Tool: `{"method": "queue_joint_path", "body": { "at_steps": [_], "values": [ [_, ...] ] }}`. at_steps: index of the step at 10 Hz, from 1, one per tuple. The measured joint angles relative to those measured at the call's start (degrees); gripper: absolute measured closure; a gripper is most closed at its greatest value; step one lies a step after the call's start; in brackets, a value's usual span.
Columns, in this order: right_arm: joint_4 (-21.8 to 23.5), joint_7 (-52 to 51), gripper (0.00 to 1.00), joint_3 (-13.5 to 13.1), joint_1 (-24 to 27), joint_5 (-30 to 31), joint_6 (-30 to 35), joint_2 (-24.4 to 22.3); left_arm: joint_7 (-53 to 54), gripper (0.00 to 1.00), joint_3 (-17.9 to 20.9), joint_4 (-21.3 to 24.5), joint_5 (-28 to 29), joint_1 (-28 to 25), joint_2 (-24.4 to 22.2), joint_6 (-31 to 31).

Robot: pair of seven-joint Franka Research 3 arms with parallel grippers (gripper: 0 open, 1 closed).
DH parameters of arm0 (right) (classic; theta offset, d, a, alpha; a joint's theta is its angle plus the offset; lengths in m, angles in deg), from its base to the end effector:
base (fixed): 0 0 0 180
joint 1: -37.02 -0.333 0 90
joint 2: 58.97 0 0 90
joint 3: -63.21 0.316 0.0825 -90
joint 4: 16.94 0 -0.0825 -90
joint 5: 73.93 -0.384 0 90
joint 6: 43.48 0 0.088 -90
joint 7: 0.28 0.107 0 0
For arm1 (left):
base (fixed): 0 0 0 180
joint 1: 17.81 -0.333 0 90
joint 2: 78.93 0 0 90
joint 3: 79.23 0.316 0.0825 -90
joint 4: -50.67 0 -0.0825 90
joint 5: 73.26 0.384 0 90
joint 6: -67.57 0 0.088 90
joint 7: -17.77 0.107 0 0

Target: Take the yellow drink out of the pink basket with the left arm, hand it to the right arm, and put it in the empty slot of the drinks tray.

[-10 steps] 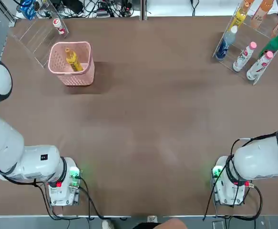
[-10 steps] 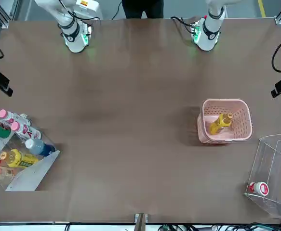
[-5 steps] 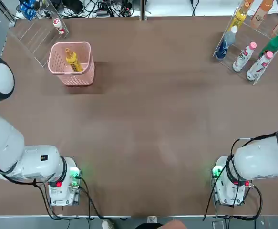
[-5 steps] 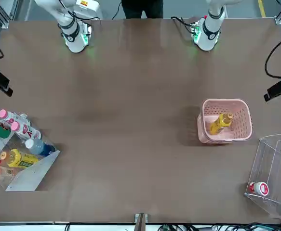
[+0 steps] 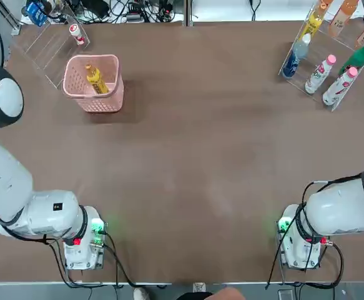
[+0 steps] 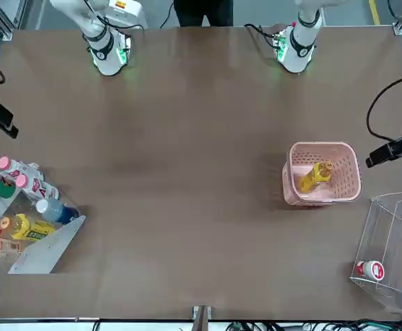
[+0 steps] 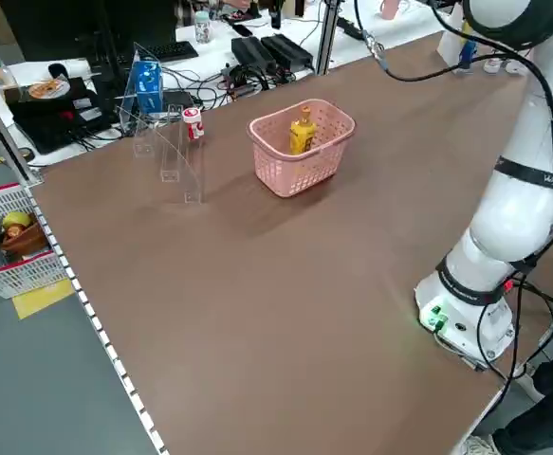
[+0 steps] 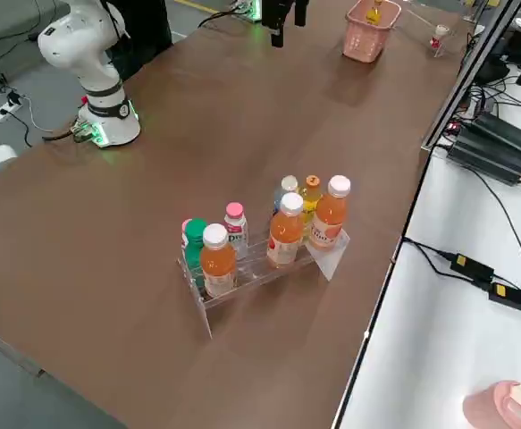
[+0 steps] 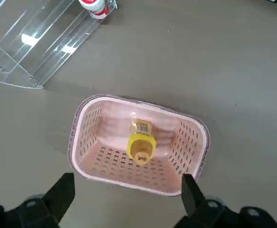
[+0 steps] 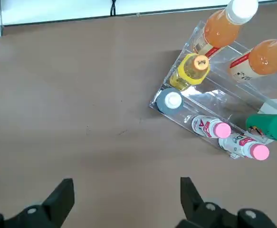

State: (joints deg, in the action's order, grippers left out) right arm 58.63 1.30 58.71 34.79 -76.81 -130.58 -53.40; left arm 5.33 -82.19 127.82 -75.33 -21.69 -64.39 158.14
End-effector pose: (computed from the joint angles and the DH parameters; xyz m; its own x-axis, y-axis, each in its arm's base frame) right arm 0.5779 -0.0144 0.6831 0.9927 -0.0632 0.1030 -0.0588 -0.9973 -0.0449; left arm 0.6312 0.0106 0.5809 0.9721 0.2325 -0.0293 0.2336 -0.9713 0.0438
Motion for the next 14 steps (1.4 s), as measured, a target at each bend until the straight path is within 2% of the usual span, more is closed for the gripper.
{"method": "queue_joint_path", "body": {
  "at_steps": [3, 7, 10, 14],
  "values": [
    [0.0, 0.0, 0.01, 0.0, 0.0, 0.0, 0.0, 0.0, -0.1, 0.01, -0.5, 3.5, 0.0, 0.3, 0.6, 4.9],
    [0.0, 0.0, 0.01, -0.1, 0.0, 0.0, 0.0, 0.0, -3.8, 0.01, -1.5, 5.9, 0.1, 0.9, 2.6, 9.5],
    [0.0, 0.0, 0.01, -0.1, 0.0, 0.0, 0.0, 0.0, -5.7, 0.01, -2.3, 10.4, 1.2, 0.9, 2.9, 15.0],
    [0.0, 0.0, 0.01, -0.1, 0.0, 0.0, 0.0, 0.0, -7.8, 0.03, -3.2, 15.2, 2.4, 0.9, 2.8, 19.4]
  ]
}}
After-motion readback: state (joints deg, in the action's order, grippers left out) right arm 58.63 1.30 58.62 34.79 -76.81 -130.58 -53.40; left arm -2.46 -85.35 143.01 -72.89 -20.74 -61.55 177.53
